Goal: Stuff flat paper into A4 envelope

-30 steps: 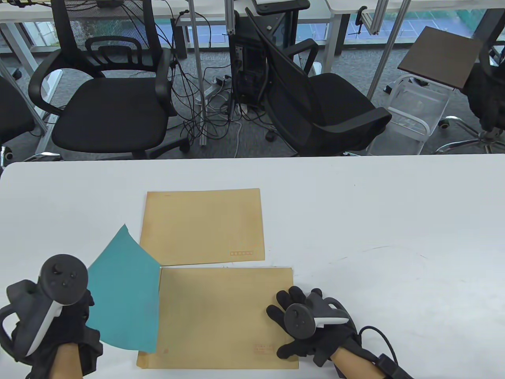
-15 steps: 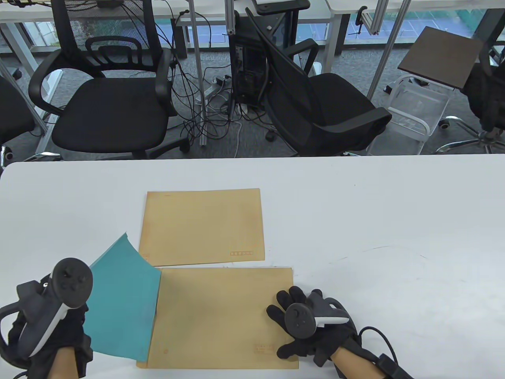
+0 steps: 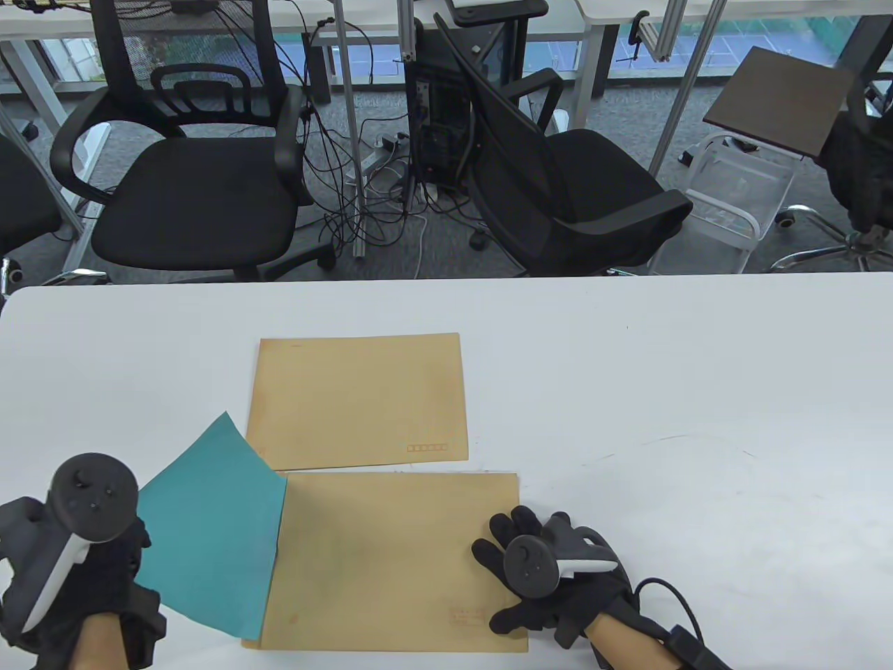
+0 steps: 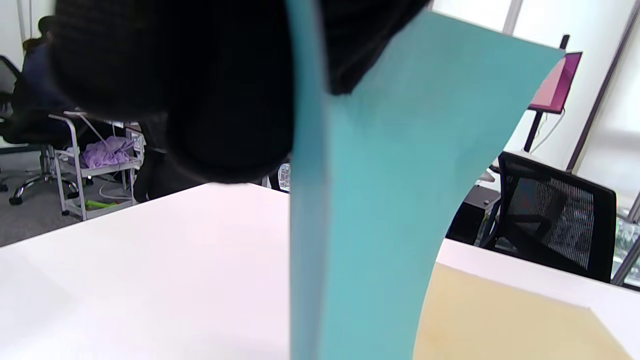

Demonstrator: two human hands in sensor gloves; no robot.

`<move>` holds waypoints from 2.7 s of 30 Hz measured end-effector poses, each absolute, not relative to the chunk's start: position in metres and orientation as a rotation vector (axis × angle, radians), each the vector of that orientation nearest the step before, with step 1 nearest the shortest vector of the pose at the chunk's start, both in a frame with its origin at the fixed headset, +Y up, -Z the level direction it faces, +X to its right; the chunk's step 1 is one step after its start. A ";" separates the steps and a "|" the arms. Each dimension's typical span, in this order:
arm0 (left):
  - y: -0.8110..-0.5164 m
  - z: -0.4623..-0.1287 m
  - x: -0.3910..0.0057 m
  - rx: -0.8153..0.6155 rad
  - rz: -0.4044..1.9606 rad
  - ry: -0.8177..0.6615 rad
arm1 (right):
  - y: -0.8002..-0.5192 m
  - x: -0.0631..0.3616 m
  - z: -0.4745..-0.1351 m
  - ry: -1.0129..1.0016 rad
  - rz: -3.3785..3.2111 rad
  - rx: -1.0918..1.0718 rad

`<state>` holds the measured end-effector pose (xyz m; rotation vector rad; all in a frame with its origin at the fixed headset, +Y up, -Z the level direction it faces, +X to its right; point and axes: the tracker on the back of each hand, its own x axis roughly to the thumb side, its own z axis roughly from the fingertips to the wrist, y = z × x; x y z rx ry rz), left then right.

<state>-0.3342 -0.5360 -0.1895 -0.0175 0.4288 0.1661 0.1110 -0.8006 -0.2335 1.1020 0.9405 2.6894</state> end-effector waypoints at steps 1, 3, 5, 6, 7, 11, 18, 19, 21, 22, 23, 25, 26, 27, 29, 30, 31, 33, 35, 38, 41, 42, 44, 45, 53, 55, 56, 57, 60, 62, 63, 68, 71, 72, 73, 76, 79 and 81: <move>-0.536 -0.189 -0.336 -0.021 0.190 0.448 | -0.801 0.111 -0.234 0.942 2.688 1.101; -0.538 -0.188 -0.337 -0.020 0.183 0.451 | -0.801 0.111 -0.233 0.944 2.690 1.101; -0.541 -0.189 -0.336 -0.043 0.163 0.441 | -0.801 0.111 -0.233 0.944 2.691 1.101; -0.542 -0.190 -0.334 -0.056 0.156 0.437 | -0.801 0.111 -0.233 0.944 2.691 1.100; -0.543 -0.191 -0.333 -0.072 0.158 0.423 | -0.801 0.111 -0.233 0.944 2.690 1.100; -0.545 -0.196 -0.329 -0.121 0.164 0.408 | -0.801 0.111 -0.233 0.946 2.690 1.098; -0.542 -0.195 -0.332 -0.056 0.180 0.420 | -0.801 0.111 -0.234 0.960 2.677 1.096; -0.541 -0.194 -0.334 -0.020 0.187 0.432 | -0.801 0.111 -0.234 0.963 2.674 1.091; -0.543 -0.194 -0.336 0.007 0.232 0.442 | -0.801 0.111 -0.234 0.965 2.682 1.099; -0.545 -0.194 -0.336 -0.010 0.244 0.441 | -0.801 0.111 -0.234 0.964 2.683 1.099; -0.546 -0.195 -0.335 -0.039 0.231 0.437 | -0.801 0.111 -0.234 0.962 2.682 1.097; -0.546 -0.196 -0.334 -0.057 0.178 0.434 | -0.801 0.111 -0.234 0.965 2.679 1.096; -0.546 -0.196 -0.334 -0.061 0.185 0.432 | -0.801 0.111 -0.234 0.965 2.677 1.094; -0.545 -0.196 -0.334 -0.062 0.195 0.430 | -0.801 0.111 -0.234 0.965 2.676 1.093; -0.544 -0.196 -0.334 -0.069 0.209 0.429 | -0.801 0.111 -0.234 0.965 2.677 1.095; -0.543 -0.196 -0.335 -0.072 0.207 0.428 | -0.801 0.111 -0.234 0.966 2.677 1.094; -0.543 -0.196 -0.335 -0.075 0.204 0.430 | -0.801 0.111 -0.234 0.966 2.676 1.093; -0.543 -0.197 -0.335 -0.088 0.196 0.433 | -0.801 0.111 -0.234 0.967 2.677 1.093; -0.543 -0.197 -0.336 -0.103 0.194 0.432 | -0.801 0.111 -0.234 0.968 2.676 1.093; -0.544 -0.197 -0.338 -0.124 0.191 0.439 | -0.802 0.111 -0.234 0.969 2.673 1.091; -0.543 -0.197 -0.340 -0.138 0.181 0.443 | -0.802 0.111 -0.234 0.970 2.671 1.091; -0.543 -0.197 -0.341 -0.146 0.180 0.443 | -0.802 0.111 -0.234 0.972 2.669 1.089; -0.543 -0.197 -0.342 -0.142 0.177 0.445 | -0.802 0.111 -0.234 0.973 2.668 1.088; -0.543 -0.198 -0.342 -0.159 0.175 0.445 | -0.802 0.111 -0.234 0.974 2.668 1.088; -0.556 -0.205 -0.341 -0.214 0.132 0.438 | -0.802 0.112 -0.234 0.977 2.663 1.086; -0.560 -0.207 -0.339 -0.223 0.122 0.436 | -0.802 0.112 -0.234 0.977 2.663 1.087; -0.562 -0.209 -0.338 -0.226 0.126 0.432 | -0.802 0.112 -0.234 0.978 2.662 1.086; -0.563 -0.209 -0.338 -0.225 0.130 0.432 | -0.802 0.112 -0.234 0.978 2.661 1.086; -0.566 -0.212 -0.335 -0.229 0.135 0.423 | -0.802 0.112 -0.234 0.978 2.660 1.087; -0.568 -0.214 -0.333 -0.238 0.124 0.421 | -0.803 0.112 -0.234 0.977 2.659 1.088; -0.569 -0.214 -0.333 -0.240 0.119 0.421 | -0.803 0.112 -0.234 0.977 2.659 1.087; -0.576 -0.218 -0.330 -0.249 0.125 0.423 | -0.803 0.112 -0.234 0.977 2.655 1.089; -0.581 -0.220 -0.329 -0.265 0.144 0.428 | -0.803 0.112 -0.234 0.977 2.655 1.089; -0.583 -0.220 -0.330 -0.266 0.147 0.429 | -0.803 0.112 -0.234 0.977 2.655 1.089; -0.585 -0.221 -0.330 -0.268 0.149 0.429 | -0.803 0.112 -0.234 0.977 2.655 1.089; -0.591 -0.221 -0.331 -0.277 0.163 0.431 | -0.803 0.112 -0.234 0.980 2.647 1.088; -0.597 -0.221 -0.333 -0.284 0.184 0.429 | -0.803 0.112 -0.234 0.981 2.645 1.086; -0.601 -0.221 -0.335 -0.291 0.198 0.427 | -0.804 0.112 -0.234 0.983 2.643 1.086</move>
